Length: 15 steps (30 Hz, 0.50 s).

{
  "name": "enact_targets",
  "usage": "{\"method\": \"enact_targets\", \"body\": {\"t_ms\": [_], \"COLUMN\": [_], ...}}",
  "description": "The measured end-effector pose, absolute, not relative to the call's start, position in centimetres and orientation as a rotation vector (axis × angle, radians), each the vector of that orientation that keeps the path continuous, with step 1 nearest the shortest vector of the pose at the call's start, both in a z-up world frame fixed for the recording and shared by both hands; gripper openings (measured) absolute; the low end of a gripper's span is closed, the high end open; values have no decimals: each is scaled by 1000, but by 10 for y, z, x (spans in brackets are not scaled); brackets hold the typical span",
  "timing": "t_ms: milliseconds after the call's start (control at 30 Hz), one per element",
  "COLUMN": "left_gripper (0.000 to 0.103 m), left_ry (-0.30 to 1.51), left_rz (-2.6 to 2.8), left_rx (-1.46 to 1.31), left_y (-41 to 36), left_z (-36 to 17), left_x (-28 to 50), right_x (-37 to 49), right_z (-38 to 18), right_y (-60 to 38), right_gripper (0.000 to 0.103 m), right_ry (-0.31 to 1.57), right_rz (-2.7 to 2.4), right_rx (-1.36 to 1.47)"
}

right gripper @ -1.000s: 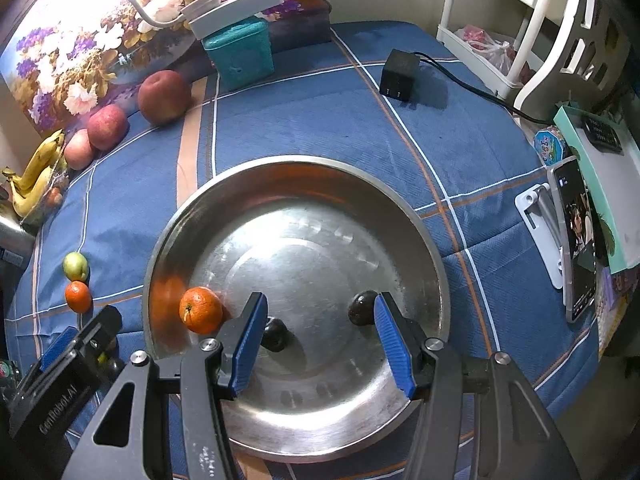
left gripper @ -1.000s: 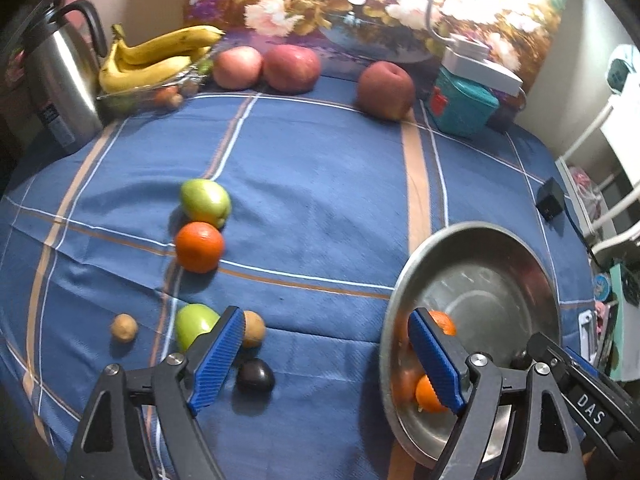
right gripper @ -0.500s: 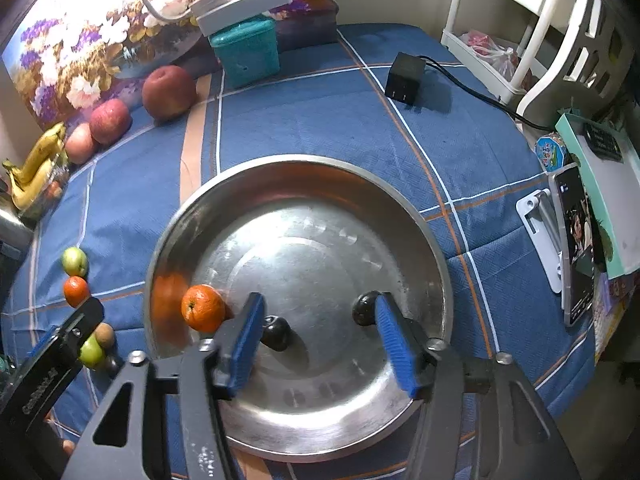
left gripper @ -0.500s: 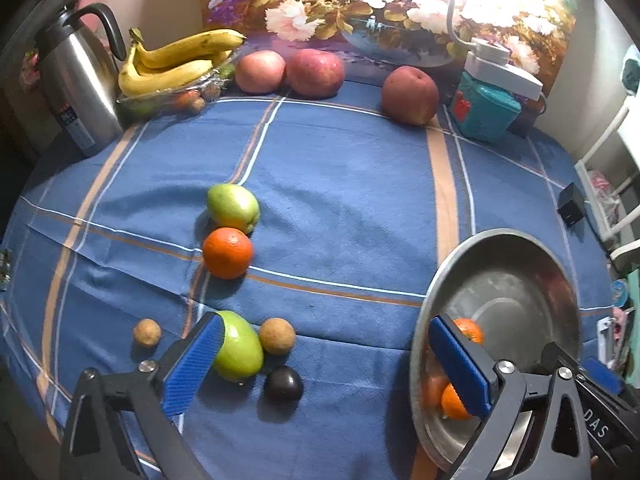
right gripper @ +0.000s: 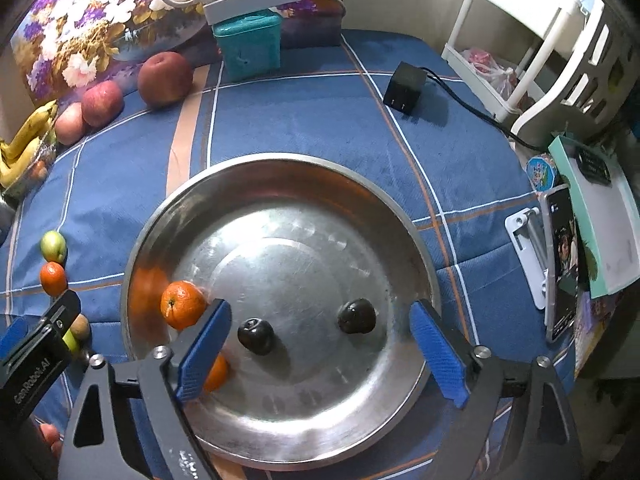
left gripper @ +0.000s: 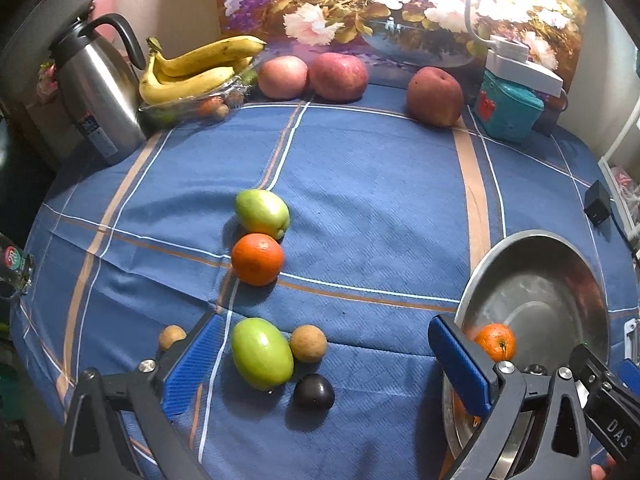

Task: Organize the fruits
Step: 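Withdraw both open tools from the plate toward the remaining fruits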

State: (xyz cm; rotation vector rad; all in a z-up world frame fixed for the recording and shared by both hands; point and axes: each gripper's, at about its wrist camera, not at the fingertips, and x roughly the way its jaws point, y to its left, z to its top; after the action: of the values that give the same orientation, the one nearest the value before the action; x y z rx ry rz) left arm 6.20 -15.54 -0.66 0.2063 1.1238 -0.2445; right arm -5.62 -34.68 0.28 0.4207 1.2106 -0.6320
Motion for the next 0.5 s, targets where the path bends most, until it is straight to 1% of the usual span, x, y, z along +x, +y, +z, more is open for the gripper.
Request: {"method": "enact_targets", "body": {"t_ms": [100,500], "left_gripper": [103,103], "left_ry": [1117,1100], "left_rz": [-244,-261], "left_rx": [215,258], "left_y": [-156,-159], "left_z": [-6,-1], "left_x": [62,61], "right_x": [-56,-53], "right_z": [4,2], "right_y": [-347,-342], "right_gripper": [95,95], "right_ry": [1203,1220], "right_rz": [-634,-629], "right_rx": [420,396]}}
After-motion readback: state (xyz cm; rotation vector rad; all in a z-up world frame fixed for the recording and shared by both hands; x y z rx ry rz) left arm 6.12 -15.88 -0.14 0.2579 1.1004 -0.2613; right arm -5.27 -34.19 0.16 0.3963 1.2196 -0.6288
